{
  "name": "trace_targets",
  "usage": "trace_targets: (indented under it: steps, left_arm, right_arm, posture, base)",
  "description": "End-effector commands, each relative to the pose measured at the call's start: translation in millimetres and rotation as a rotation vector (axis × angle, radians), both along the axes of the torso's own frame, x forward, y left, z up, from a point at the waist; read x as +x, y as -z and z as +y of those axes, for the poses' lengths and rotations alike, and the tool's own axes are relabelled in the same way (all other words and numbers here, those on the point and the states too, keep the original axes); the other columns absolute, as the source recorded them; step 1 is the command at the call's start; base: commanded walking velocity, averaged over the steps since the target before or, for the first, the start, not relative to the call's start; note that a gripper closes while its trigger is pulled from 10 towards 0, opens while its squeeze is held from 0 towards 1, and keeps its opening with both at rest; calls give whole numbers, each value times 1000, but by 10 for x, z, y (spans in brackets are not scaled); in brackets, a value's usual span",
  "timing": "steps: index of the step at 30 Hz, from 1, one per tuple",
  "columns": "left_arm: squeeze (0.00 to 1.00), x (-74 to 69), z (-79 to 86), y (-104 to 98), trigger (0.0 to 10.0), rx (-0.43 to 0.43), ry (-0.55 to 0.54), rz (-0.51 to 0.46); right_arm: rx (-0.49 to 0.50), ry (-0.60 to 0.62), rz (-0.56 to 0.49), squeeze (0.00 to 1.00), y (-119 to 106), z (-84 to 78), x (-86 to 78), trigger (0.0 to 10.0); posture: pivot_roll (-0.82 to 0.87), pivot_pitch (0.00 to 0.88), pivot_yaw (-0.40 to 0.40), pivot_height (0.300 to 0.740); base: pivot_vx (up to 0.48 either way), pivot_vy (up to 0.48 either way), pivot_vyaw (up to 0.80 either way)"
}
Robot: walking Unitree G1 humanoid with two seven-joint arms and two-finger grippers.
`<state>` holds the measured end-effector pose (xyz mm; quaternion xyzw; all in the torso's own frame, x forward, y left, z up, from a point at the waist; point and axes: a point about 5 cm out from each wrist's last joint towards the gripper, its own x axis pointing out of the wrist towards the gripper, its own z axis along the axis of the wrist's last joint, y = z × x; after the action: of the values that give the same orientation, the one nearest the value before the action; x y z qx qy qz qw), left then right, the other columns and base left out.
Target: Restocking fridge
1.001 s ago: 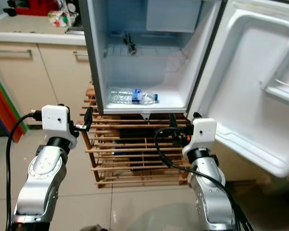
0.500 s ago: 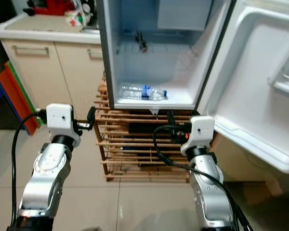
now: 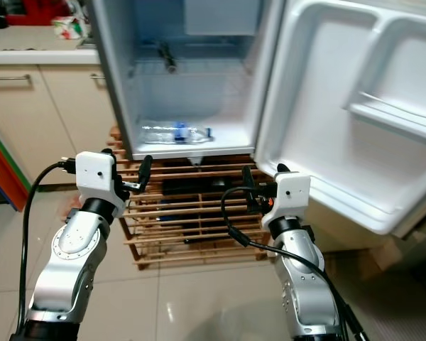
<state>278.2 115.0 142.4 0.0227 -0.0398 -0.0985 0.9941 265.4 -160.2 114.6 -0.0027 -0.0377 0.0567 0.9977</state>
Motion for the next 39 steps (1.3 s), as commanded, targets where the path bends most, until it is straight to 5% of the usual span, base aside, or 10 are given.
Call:
trace_targets:
  steps: [1,20,39]
  left_arm:
    - [0,13,53,-43,10000,-4,-10,-20]
    - [0,41,26,-50,10000,21,8,-30]
    - [0,18,-94,-89,10000,-8,94,-58]
  right_arm:
    - [7,-11,-11,282,-22,36,19,10000]
    - [-1,-12,-9,282,-6,33,29,10000]
    - [-6,-11,-1,282,35,11,1,10000]
  posture:
    - [-4,0,5,740]
    - [-9,0,11,740]
    - [-21,0,11,740]
  base:
    - [0,0,0]
    - [-121,-188,0]
    - [0,-465,0]
